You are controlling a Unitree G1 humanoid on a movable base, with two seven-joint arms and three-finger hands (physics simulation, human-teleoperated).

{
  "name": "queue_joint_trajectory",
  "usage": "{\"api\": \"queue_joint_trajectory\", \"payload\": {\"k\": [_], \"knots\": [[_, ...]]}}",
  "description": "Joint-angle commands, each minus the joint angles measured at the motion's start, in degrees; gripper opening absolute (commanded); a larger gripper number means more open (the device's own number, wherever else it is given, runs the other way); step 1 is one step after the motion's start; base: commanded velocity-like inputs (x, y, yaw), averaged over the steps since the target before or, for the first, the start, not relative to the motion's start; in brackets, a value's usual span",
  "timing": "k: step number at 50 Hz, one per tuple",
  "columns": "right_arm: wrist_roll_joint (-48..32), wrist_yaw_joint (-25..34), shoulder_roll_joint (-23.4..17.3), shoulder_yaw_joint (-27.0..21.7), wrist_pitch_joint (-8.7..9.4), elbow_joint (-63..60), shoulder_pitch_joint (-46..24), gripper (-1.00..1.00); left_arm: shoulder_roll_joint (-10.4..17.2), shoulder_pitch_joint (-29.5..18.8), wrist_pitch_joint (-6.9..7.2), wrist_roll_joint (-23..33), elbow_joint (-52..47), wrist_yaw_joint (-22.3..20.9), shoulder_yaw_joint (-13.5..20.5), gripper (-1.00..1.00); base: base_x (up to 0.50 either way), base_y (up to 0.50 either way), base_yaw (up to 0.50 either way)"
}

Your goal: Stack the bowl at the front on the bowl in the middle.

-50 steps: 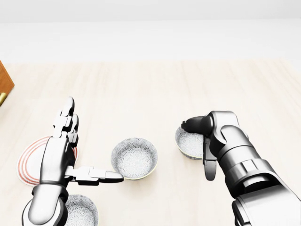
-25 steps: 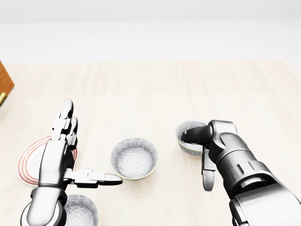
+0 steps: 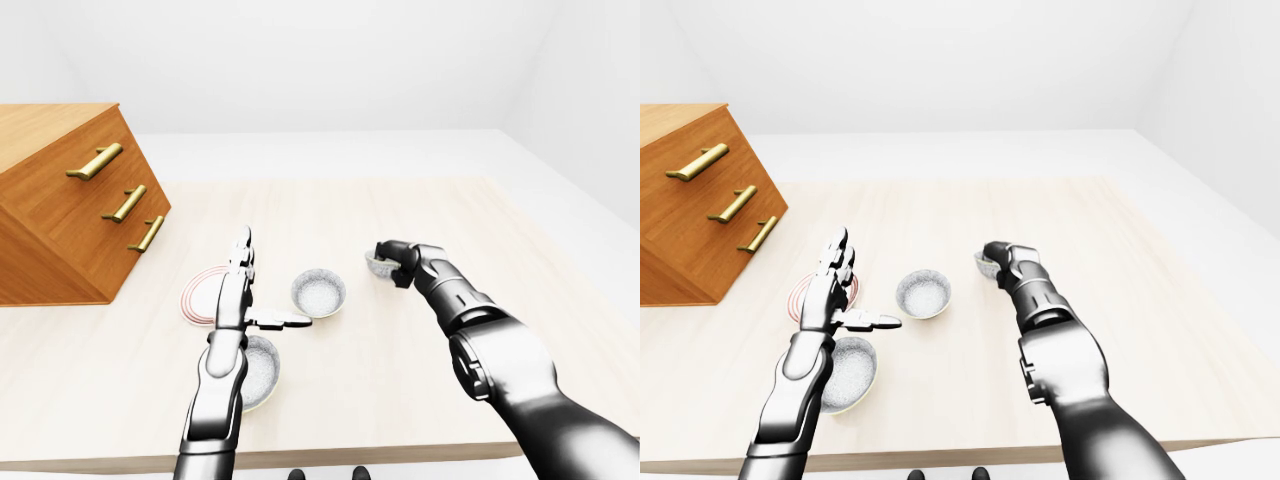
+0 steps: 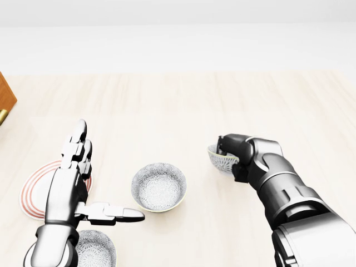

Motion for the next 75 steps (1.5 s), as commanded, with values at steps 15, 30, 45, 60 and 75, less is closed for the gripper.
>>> {"api": "queue_joint_trajectory", "payload": {"k": [15, 30, 45, 60, 75], "knots": [[5.0, -22.1, -1.0, -0.9, 0.03, -0.6, -1.4, -1.0, -0.1, 0.2, -0.9, 0.2, 0.7, 0.1, -0.2, 1.0, 0.0, 0.0, 0.0], [0.0, -42.0, -0.9, 2.7, 0.03, -23.4, 14.9, -1.0, -0.3, -0.1, -0.83, 1.1, 0.8, 0.7, -0.7, 1.0, 0.0, 0.0, 0.0], [-8.5, -34.1, 3.1, 1.6, 0.03, -58.3, 34.2, -1.0, 0.1, -0.5, 0.56, 0.4, -0.7, 0.8, 0.4, 1.0, 0.0, 0.0, 0.0], [-12.7, -28.2, 7.1, 3.9, -2.19, -71.0, 42.7, -1.0, 1.7, 4.4, -0.51, -1.3, -5.6, -1.6, 5.0, 1.0, 0.0, 0.0, 0.0], [-16.1, -29.3, 10.3, 8.1, -5.76, -77.2, 48.5, -1.0, 1.9, 4.1, 1.28, -2.7, -8.0, -1.4, 6.5, 1.0, 0.0, 0.0, 0.0]]}}
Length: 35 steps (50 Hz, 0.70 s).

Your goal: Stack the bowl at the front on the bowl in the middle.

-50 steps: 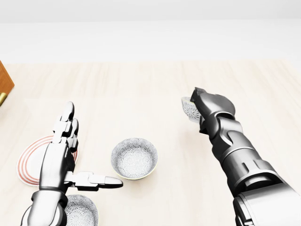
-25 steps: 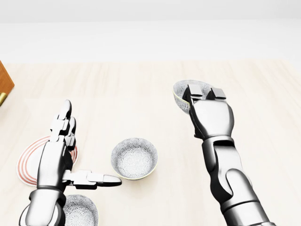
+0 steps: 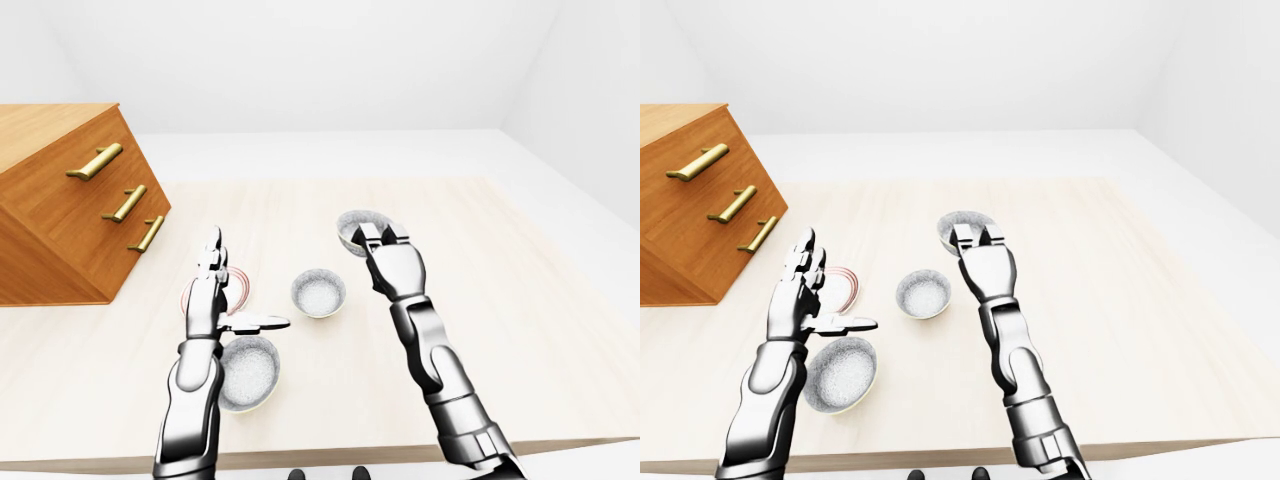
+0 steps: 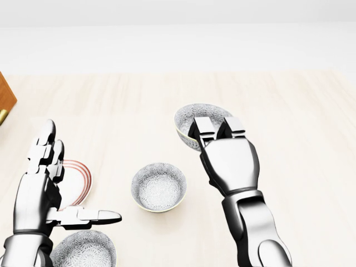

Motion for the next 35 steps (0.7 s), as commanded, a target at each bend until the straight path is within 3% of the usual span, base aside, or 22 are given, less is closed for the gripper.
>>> {"api": "queue_joint_trajectory", "payload": {"k": [1, 35], "knots": [[-6.3, -1.1, 2.4, 3.0, -2.0, -6.2, 4.9, -1.0, 0.3, 0.3, 0.57, -1.0, -1.5, -0.1, 1.3, 1.0, 0.0, 0.0, 0.0], [-7.0, -2.4, 3.8, 5.6, -4.68, -6.8, 7.1, -1.0, 0.4, 0.2, 0.47, -1.2, -1.2, 0.0, 1.4, 1.0, 0.0, 0.0, 0.0]]}}
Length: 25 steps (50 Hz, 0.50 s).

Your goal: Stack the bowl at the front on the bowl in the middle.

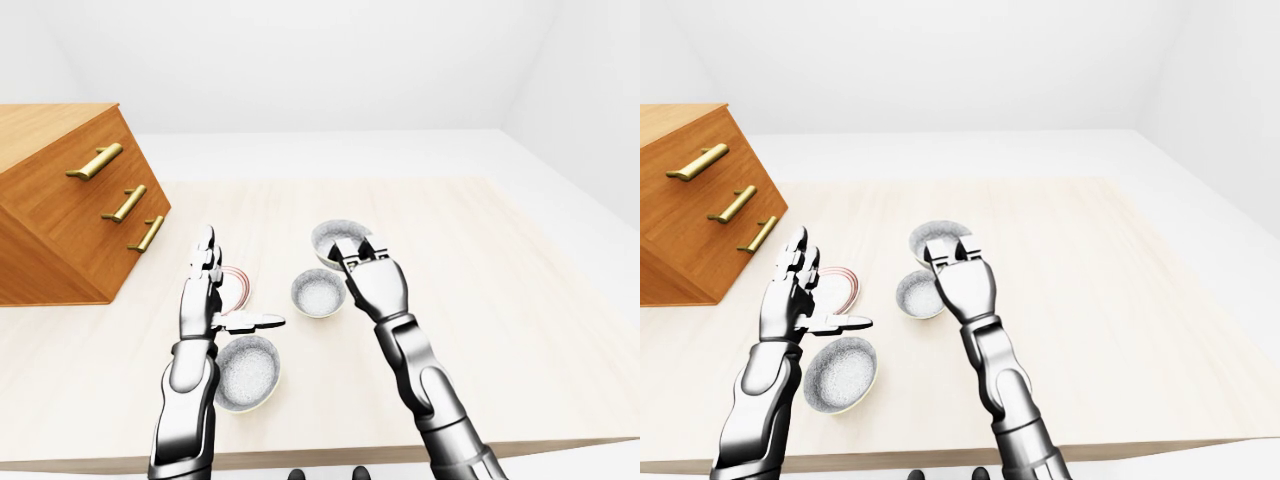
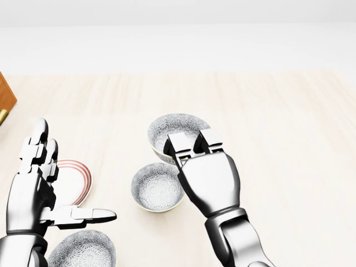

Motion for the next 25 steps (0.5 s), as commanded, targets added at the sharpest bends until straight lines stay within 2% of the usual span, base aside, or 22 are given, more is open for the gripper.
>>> {"api": "queue_joint_trajectory", "payload": {"k": [1, 8, 14, 25], "knots": [[-3.2, -1.1, 0.4, 0.7, -0.26, -0.8, 0.5, -1.0, 0.0, 0.0, 0.0, 0.0, -0.1, 0.0, -0.1, 1.0, 0.0, 0.0, 0.0], [-3.2, -1.5, 0.7, 1.3, -0.64, -0.1, 0.5, -1.0, -0.1, -0.2, -0.14, 0.3, 0.3, 0.1, -0.5, 1.0, 0.0, 0.0, 0.0], [-3.6, -2.8, 1.4, 3.0, -1.73, 2.3, 1.3, -1.0, -0.2, -0.4, -0.12, 0.5, 0.5, 0.2, -0.8, 1.0, 0.0, 0.0, 0.0], [-4.1, -5.7, 2.6, 4.3, -1.82, 8.2, 0.0, -1.0, -0.1, -0.9, -0.47, 0.4, 1.6, 0.2, -0.9, 1.0, 0.0, 0.0, 0.0]]}}
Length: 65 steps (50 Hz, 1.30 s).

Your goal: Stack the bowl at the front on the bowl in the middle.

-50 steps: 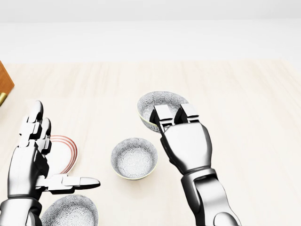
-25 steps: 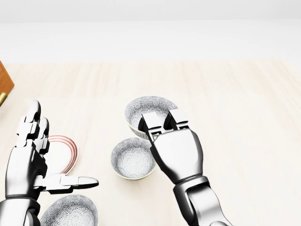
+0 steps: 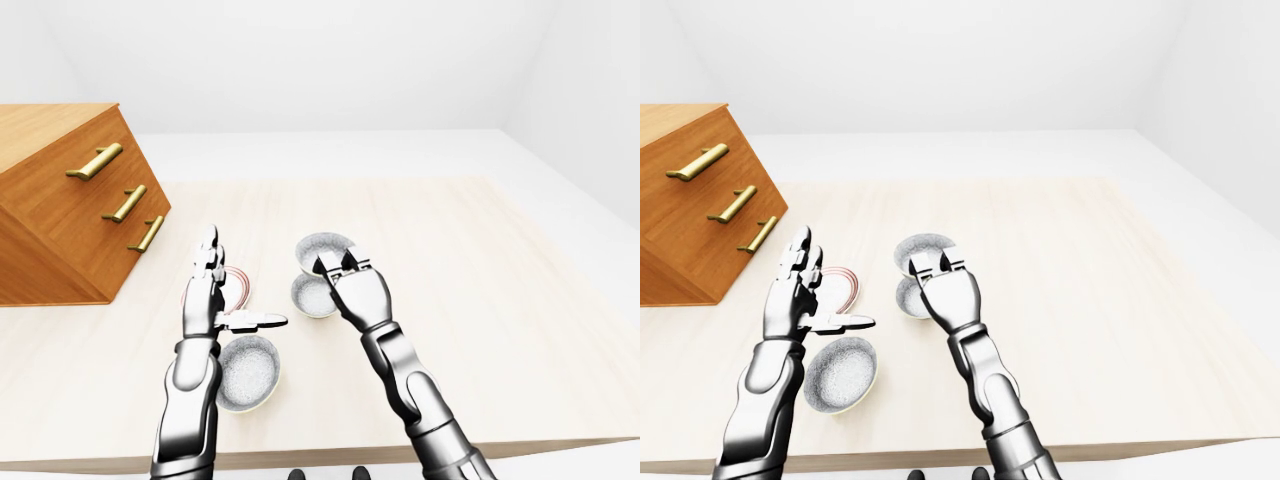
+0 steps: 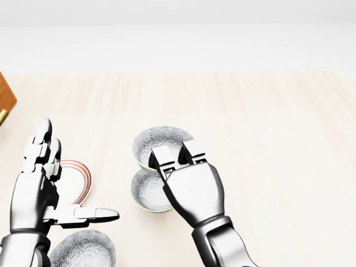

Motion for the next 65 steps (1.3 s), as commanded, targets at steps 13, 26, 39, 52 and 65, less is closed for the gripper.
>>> {"api": "queue_joint_trajectory", "payload": {"k": [13, 26, 39, 52, 65], "knots": [[-3.2, -5.9, 1.1, 1.5, 0.0, 8.9, -1.2, -1.0, -0.1, -0.3, -0.64, 0.3, 1.1, 0.2, -0.5, 1.0, 0.0, 0.0, 0.0], [-3.5, -5.9, 0.8, 2.3, 0.0, 8.6, 0.7, -1.0, -0.2, -0.1, -0.54, 0.9, 0.7, 0.0, -0.9, 1.0, 0.0, 0.0, 0.0], [-4.0, -7.3, 0.8, 3.3, 0.0, 10.0, 1.9, -1.0, -0.2, 0.0, -0.81, 1.3, 0.9, -0.2, -1.1, 1.0, 0.0, 0.0, 0.0], [-4.7, -7.0, 0.8, 2.7, 0.34, 9.7, 1.0, 1.0, -0.3, 0.2, -1.05, 1.4, 0.8, -0.2, -1.1, 1.0, 0.0, 0.0, 0.0], [-4.5, -5.0, 0.8, 3.2, 0.39, 4.7, 2.6, 1.0, -0.2, 0.1, -1.21, 1.4, 1.2, -0.1, -1.1, 1.0, 0.0, 0.0, 0.0]]}}
